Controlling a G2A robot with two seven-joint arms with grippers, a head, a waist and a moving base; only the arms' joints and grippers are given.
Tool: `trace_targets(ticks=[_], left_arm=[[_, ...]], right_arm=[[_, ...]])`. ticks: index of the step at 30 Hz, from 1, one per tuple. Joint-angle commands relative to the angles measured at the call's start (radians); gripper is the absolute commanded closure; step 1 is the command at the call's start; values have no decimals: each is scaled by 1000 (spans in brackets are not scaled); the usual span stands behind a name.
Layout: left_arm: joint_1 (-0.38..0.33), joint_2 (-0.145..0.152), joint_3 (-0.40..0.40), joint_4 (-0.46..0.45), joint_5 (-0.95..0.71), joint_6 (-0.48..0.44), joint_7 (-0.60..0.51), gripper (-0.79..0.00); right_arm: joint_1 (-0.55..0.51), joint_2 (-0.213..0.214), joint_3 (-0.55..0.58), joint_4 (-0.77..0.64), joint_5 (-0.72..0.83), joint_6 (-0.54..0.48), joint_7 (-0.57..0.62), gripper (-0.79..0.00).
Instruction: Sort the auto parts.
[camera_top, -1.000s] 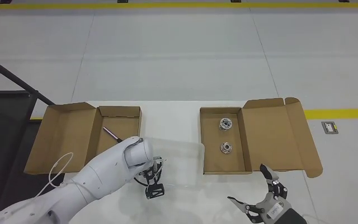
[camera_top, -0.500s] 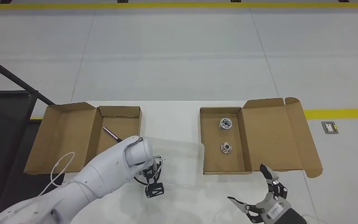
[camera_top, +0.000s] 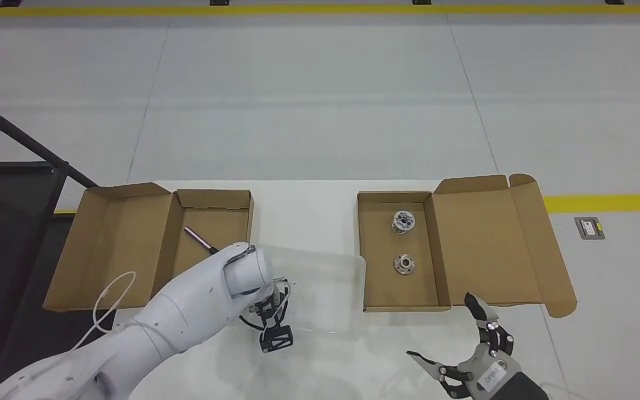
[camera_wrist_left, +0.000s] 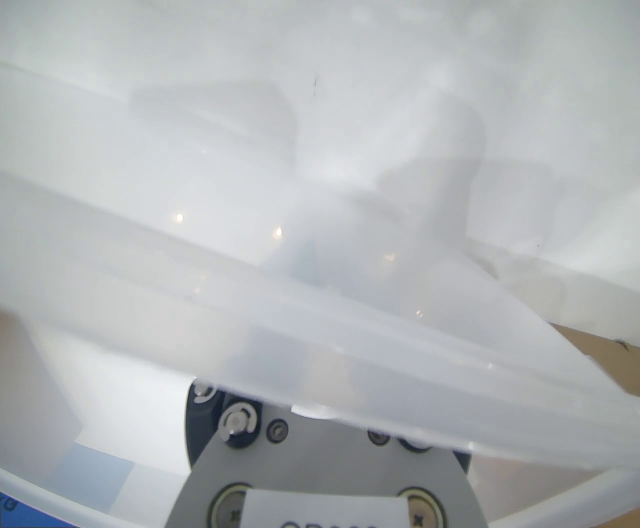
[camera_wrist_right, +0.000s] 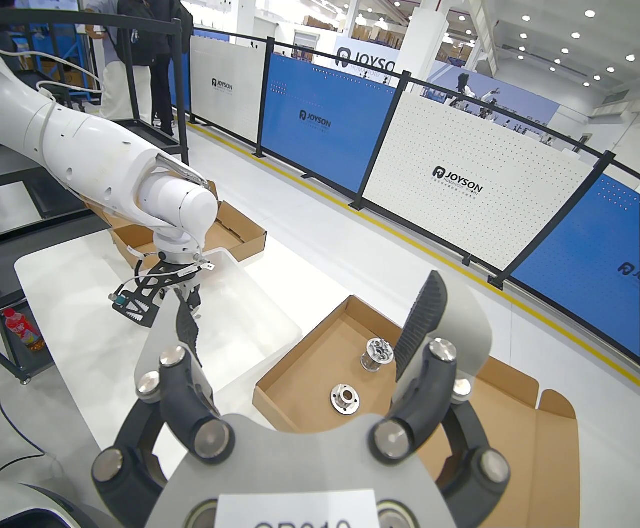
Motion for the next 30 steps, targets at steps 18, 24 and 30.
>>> trace_targets(ticks=[18, 24, 30], left_arm=[[5, 140, -165, -329, -92, -67, -76, 0], [133, 265, -369, -510, -204, -15, -120, 0], [336, 382, -619, -595, -316, 76, -186, 0]], right_arm=[[0, 0, 0, 0, 0, 0, 0, -785], [0, 0, 0, 0, 0, 0, 0, -785], [0, 0, 0, 0, 0, 0, 0, -785]])
